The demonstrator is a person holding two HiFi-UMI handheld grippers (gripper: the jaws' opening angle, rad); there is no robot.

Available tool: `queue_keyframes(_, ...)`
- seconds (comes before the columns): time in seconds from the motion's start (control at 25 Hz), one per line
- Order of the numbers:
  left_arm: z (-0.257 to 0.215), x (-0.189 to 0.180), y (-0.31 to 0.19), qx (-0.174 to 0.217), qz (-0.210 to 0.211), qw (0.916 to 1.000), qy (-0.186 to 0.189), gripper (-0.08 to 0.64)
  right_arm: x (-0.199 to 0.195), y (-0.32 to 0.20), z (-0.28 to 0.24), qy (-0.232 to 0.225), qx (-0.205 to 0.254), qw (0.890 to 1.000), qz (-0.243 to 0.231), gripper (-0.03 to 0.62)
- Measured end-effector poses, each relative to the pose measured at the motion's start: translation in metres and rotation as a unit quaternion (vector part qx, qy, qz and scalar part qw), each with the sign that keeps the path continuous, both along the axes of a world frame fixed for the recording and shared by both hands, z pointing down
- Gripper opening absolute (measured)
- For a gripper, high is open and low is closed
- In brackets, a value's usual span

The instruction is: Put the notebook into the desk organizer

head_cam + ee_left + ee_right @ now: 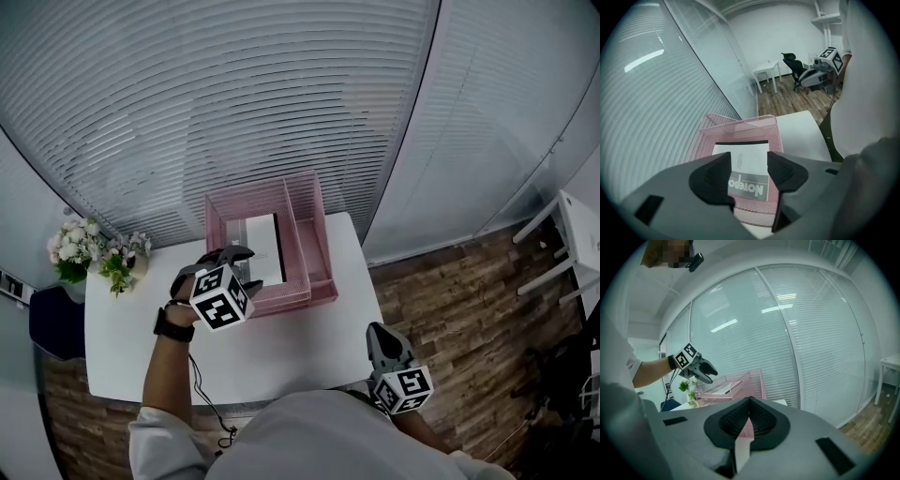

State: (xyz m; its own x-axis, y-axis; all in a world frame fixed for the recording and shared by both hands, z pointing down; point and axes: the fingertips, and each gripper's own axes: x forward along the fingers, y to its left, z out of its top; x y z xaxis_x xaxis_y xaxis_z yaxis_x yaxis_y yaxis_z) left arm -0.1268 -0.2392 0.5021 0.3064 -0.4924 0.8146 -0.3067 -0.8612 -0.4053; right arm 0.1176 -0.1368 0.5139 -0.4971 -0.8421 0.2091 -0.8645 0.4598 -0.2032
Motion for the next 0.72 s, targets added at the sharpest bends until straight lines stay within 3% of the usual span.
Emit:
queue_keyframes(0.12, -0.023, 0.000, 0.011, 0.052, -0.023, 0.9969, 0.054, 0.201, -0.010, -0.001, -0.004, -0.002, 0.005, 1.000, -0.012, 0.012)
queue_keyframes(0.24, -0.047, 0.000, 0.029, 0.102, -0.053, 0.9865, 0.117, 0.156, -0.016, -0.001, -0.012, -0.003, 0.014, 1.000, -0.020, 0.012)
queue_keyframes(0.4, -0.070, -0.006, 0.055, 0.148, -0.100, 0.9626, 0.204, 0.066, -0.023, -0.003, -0.022, -0.003, 0.025, 0.999, -0.029, 0.012)
queue_keyframes(0.52, -0.075, -0.014, 0.072, 0.171, -0.126, 0.9467, 0.242, 0.023, -0.028, -0.003, -0.027, 0.000, 0.033, 0.999, -0.034, 0.012)
queue_keyframes(0.72, -0.080, -0.021, 0.099, 0.192, -0.161, 0.9173, 0.309, 0.009, -0.034, -0.002, -0.039, 0.007, 0.048, 0.998, -0.040, 0.012)
